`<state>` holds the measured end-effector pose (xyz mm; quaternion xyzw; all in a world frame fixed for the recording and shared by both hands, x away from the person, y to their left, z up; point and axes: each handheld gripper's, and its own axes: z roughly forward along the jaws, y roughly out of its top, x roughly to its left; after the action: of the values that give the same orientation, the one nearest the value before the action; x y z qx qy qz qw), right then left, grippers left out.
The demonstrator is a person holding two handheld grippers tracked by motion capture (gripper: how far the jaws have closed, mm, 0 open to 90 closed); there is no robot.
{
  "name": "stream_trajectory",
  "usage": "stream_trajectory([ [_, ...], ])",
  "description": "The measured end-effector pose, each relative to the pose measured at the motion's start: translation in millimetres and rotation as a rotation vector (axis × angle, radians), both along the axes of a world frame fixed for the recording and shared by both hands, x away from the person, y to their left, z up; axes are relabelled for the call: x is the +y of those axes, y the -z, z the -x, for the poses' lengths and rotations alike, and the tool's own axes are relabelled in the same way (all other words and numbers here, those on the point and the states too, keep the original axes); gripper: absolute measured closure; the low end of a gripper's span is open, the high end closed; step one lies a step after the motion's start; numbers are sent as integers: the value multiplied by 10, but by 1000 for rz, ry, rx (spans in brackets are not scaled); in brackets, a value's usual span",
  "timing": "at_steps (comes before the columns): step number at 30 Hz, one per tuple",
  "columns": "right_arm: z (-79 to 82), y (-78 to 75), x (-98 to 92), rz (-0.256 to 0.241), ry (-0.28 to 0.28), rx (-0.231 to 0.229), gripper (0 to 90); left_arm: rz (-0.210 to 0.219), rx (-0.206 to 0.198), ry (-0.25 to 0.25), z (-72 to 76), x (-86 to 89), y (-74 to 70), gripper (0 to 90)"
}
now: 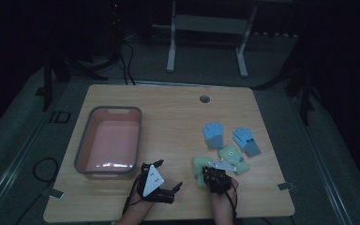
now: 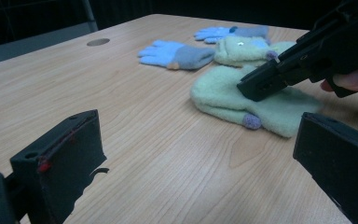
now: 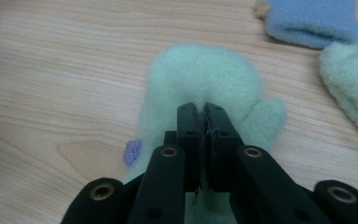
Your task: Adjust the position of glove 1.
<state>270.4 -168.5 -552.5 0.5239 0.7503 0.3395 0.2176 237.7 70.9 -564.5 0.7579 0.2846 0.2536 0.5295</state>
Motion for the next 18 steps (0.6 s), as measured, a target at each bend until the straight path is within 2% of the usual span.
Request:
stream_trajectory([
  [6, -14, -15, -8, -7, -13, 7, 836, -2, 1, 1, -1, -1, -1, 18],
  [9, 0, -55, -15, 2, -33, -6, 762, -2, 1, 1, -2, -1, -1, 17],
  [10, 0, -55, -15, 2, -33, -6, 762, -2, 1, 1, -2, -1, -1, 18],
  [13, -18, -140, -69, 14, -97, -9, 688, 0, 2, 2, -2, 0, 0, 17],
  [17, -33, -178, -109, 40, -121, -23, 660, -2, 2, 3, -2, -1, -1, 17],
  [18, -63, -214, -184, 47, -137, -24, 655, -3, 2, 3, -2, -1, -1, 17],
])
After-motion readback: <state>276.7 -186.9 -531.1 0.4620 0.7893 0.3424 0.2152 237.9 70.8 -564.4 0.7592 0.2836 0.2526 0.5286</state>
